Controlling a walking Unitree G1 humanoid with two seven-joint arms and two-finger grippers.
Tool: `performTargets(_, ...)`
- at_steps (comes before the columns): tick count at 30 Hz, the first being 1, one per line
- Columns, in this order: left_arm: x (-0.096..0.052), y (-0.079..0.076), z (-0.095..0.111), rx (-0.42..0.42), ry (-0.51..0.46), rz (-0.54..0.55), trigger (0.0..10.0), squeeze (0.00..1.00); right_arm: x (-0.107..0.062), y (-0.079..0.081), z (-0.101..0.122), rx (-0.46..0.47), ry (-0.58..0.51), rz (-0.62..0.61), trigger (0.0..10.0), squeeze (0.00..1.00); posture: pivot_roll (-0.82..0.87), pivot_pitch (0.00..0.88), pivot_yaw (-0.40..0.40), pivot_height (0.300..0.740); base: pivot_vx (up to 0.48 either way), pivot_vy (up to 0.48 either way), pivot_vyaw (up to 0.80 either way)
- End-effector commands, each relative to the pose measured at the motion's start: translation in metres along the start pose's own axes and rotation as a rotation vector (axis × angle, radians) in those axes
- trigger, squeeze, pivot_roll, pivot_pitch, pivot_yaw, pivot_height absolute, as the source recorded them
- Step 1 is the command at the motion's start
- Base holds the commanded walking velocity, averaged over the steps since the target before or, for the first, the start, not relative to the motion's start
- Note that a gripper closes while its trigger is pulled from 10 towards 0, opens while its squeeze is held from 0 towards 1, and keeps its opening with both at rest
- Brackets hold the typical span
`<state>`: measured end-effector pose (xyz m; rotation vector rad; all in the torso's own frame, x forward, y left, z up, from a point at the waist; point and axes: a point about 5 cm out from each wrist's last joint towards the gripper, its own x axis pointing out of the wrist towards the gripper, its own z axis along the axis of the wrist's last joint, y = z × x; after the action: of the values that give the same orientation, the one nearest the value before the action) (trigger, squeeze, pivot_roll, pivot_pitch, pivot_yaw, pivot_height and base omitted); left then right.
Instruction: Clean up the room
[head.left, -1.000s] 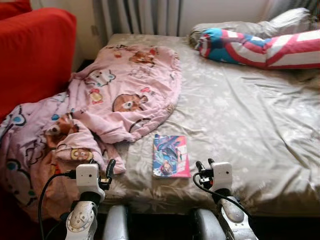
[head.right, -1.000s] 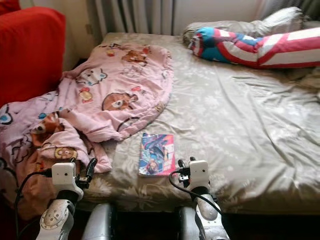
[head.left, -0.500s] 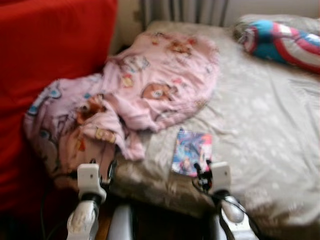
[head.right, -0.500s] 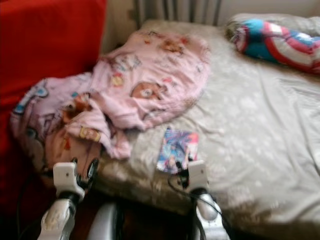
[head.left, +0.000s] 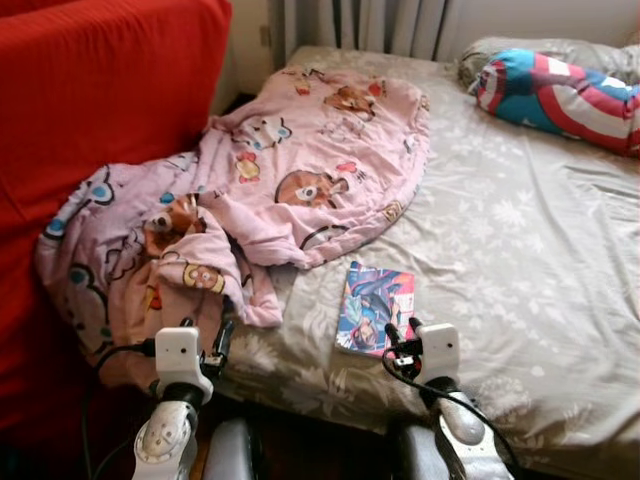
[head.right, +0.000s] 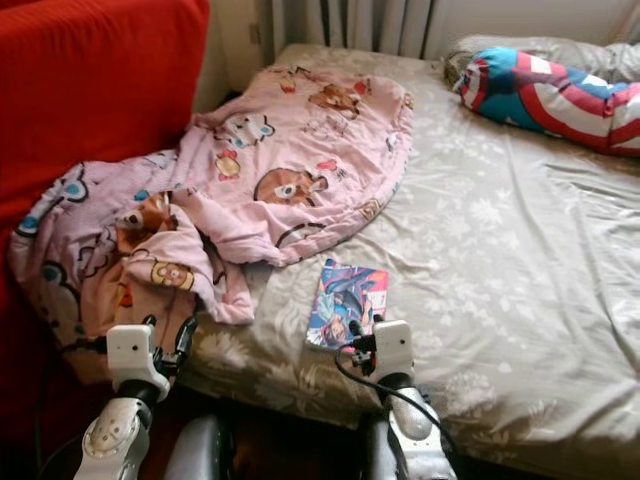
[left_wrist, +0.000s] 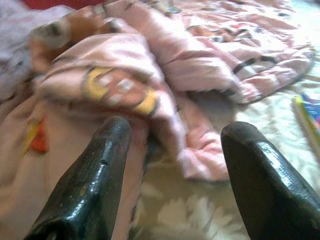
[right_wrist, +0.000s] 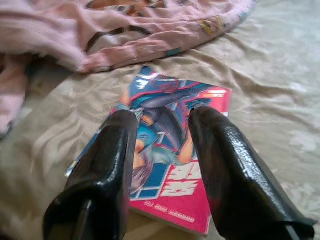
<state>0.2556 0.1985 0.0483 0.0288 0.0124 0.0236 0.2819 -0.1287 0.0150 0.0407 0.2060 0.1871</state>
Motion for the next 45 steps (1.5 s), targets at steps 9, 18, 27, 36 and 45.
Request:
performTargets(9,0.006,-0.009,0.011,-0.023,-0.017,-0.050,10.0,0.00,0.014,-0.021,-0.006,0.122,0.176,-0.117,10.0,0.00,0.02,0.140,-0.020,0.587,0.000,0.000,0.00)
performTargets(18,0.006,-0.012,0.028,-0.026,-0.057,-0.073,10.0,0.00,0.034,-0.018,0.017,0.235,0.169,-0.146,10.0,1.00,0.08,0.227,-0.003,0.587,0.000,0.000,0.00)
performTargets(27,-0.007,-0.011,0.039,-0.025,-0.065,-0.067,10.0,0.00,0.041,-0.017,0.027,0.290,0.135,-0.164,10.0,1.00,0.12,0.330,0.013,0.587,0.000,0.000,0.00)
performTargets(36,-0.022,-0.006,0.046,-0.020,-0.053,-0.044,10.0,0.00,0.039,-0.022,0.028,0.325,0.106,-0.196,10.0,1.00,0.15,0.383,0.019,0.587,0.000,0.000,0.00)
performTargets(45,-0.034,-0.004,0.045,-0.017,-0.011,-0.026,10.0,0.00,0.040,-0.028,0.035,0.371,0.048,-0.217,10.0,0.00,0.16,0.396,0.015,0.587,0.000,0.000,0.00)
